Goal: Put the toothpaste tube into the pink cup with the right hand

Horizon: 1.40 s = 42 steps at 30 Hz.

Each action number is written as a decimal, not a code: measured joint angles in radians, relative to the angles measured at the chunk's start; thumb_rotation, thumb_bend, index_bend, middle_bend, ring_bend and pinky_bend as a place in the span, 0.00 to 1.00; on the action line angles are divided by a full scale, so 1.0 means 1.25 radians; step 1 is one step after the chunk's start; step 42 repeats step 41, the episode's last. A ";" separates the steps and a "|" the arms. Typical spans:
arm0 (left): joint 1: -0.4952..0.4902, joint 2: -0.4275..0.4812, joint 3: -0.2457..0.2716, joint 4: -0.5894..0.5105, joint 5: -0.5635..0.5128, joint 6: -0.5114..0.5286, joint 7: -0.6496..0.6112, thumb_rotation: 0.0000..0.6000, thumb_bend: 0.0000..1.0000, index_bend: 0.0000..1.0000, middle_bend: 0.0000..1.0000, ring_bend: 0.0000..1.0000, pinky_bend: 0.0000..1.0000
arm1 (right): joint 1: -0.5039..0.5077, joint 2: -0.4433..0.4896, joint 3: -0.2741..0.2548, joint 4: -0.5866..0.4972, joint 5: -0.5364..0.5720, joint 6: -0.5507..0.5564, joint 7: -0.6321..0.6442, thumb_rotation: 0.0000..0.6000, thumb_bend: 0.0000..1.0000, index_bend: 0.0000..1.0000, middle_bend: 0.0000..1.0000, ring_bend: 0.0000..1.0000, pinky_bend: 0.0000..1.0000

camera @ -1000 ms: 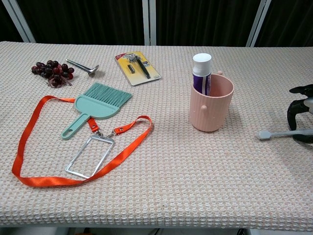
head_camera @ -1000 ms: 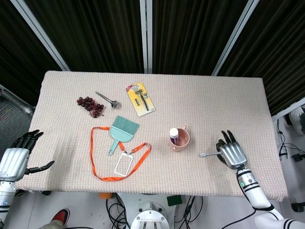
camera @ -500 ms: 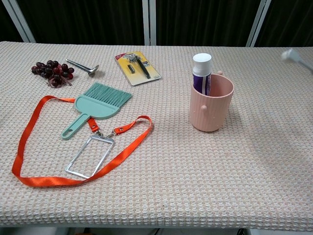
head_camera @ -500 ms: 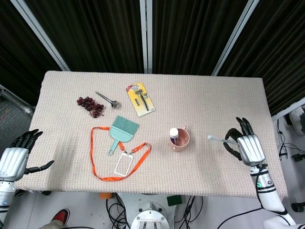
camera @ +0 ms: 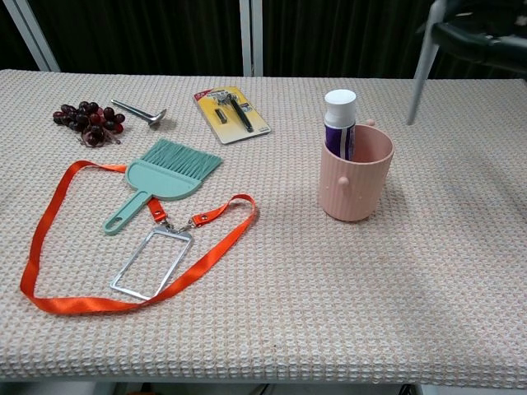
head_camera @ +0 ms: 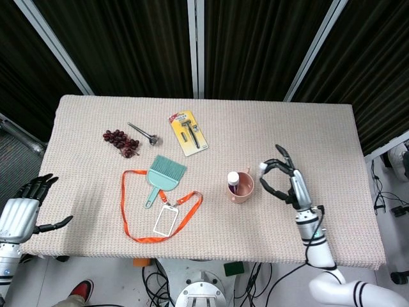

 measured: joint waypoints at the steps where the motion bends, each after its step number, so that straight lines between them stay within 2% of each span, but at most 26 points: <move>1: 0.001 0.000 0.000 0.003 -0.001 0.000 -0.002 0.45 0.08 0.12 0.09 0.10 0.21 | 0.007 -0.015 0.005 0.007 0.006 -0.008 -0.001 1.00 0.80 0.76 0.44 0.02 0.00; 7: 0.003 -0.002 0.001 0.015 -0.003 0.000 -0.015 0.44 0.08 0.12 0.09 0.10 0.21 | 0.035 -0.065 0.018 0.061 0.033 -0.048 -0.006 1.00 0.80 0.75 0.44 0.02 0.00; 9: 0.005 -0.001 0.001 0.016 -0.002 0.004 -0.017 0.45 0.08 0.12 0.09 0.10 0.21 | 0.040 -0.071 0.016 0.074 0.035 -0.058 -0.008 1.00 0.79 0.71 0.42 0.01 0.00; 10: 0.006 -0.001 0.001 0.016 -0.002 0.006 -0.019 0.45 0.08 0.12 0.09 0.10 0.21 | 0.041 -0.072 0.013 0.077 0.034 -0.060 -0.009 1.00 0.76 0.66 0.39 0.01 0.00; 12: 0.008 -0.001 0.001 0.018 -0.003 0.007 -0.020 0.44 0.08 0.12 0.09 0.10 0.21 | 0.041 -0.071 0.007 0.083 0.031 -0.064 -0.016 1.00 0.63 0.45 0.27 0.00 0.00; 14: 0.008 -0.001 0.002 0.018 -0.002 0.007 -0.020 0.44 0.08 0.12 0.09 0.10 0.21 | 0.041 -0.065 0.000 0.085 0.029 -0.072 -0.019 1.00 0.38 0.12 0.10 0.00 0.00; 15: 0.008 -0.002 0.002 0.018 -0.001 0.007 -0.019 0.44 0.08 0.12 0.09 0.10 0.21 | 0.041 -0.059 -0.004 0.085 0.027 -0.076 -0.019 1.00 0.28 0.04 0.05 0.00 0.00; 16: 0.008 -0.002 0.002 0.018 0.000 0.007 -0.019 0.45 0.08 0.12 0.09 0.10 0.21 | 0.040 -0.053 -0.007 0.085 0.025 -0.078 -0.017 1.00 0.21 0.00 0.01 0.00 0.00; 17: 0.008 -0.002 0.002 0.017 0.000 0.008 -0.018 0.44 0.08 0.12 0.09 0.10 0.21 | 0.038 -0.048 -0.009 0.084 0.023 -0.076 -0.014 1.00 0.18 0.00 0.00 0.00 0.00; 19: 0.008 -0.002 0.001 0.015 0.002 0.011 -0.017 0.44 0.08 0.12 0.09 0.10 0.21 | 0.031 -0.039 -0.013 0.082 0.015 -0.064 -0.010 1.00 0.18 0.00 0.00 0.00 0.00; 25: 0.006 0.001 -0.002 0.005 0.003 0.014 -0.008 0.45 0.08 0.12 0.09 0.10 0.21 | -0.015 0.013 -0.038 0.087 -0.034 0.033 -0.052 1.00 0.23 0.00 0.00 0.00 0.00; 28: 0.008 0.003 -0.003 -0.001 0.001 0.016 -0.004 0.45 0.08 0.12 0.09 0.10 0.21 | -0.047 0.046 -0.055 0.098 -0.047 0.069 -0.155 1.00 0.28 0.00 0.00 0.00 0.00; 31: 0.008 0.003 -0.004 -0.006 0.000 0.017 0.000 0.45 0.08 0.12 0.09 0.10 0.21 | -0.095 0.089 -0.076 0.105 -0.046 0.102 -0.305 1.00 0.33 0.00 0.00 0.00 0.00; 33: 0.008 0.002 -0.004 -0.008 0.002 0.017 0.005 0.45 0.08 0.12 0.09 0.10 0.21 | -0.141 0.129 -0.092 0.105 -0.030 0.118 -0.411 1.00 0.33 0.00 0.00 0.00 0.00; 36: 0.007 -0.002 -0.003 -0.012 0.007 0.019 0.013 0.45 0.08 0.12 0.09 0.10 0.21 | -0.202 0.178 -0.109 0.103 0.002 0.121 -0.511 1.00 0.33 0.00 0.00 0.00 0.00; 38: 0.006 -0.004 -0.003 -0.014 0.011 0.020 0.019 0.45 0.08 0.12 0.09 0.10 0.21 | -0.219 0.192 -0.118 0.103 0.020 0.115 -0.534 1.00 0.33 0.00 0.00 0.00 0.00; 42: 0.005 -0.005 -0.001 -0.017 0.016 0.020 0.028 0.45 0.08 0.12 0.09 0.10 0.21 | -0.238 0.208 -0.130 0.110 0.041 0.103 -0.511 1.00 0.33 0.00 0.00 0.00 0.00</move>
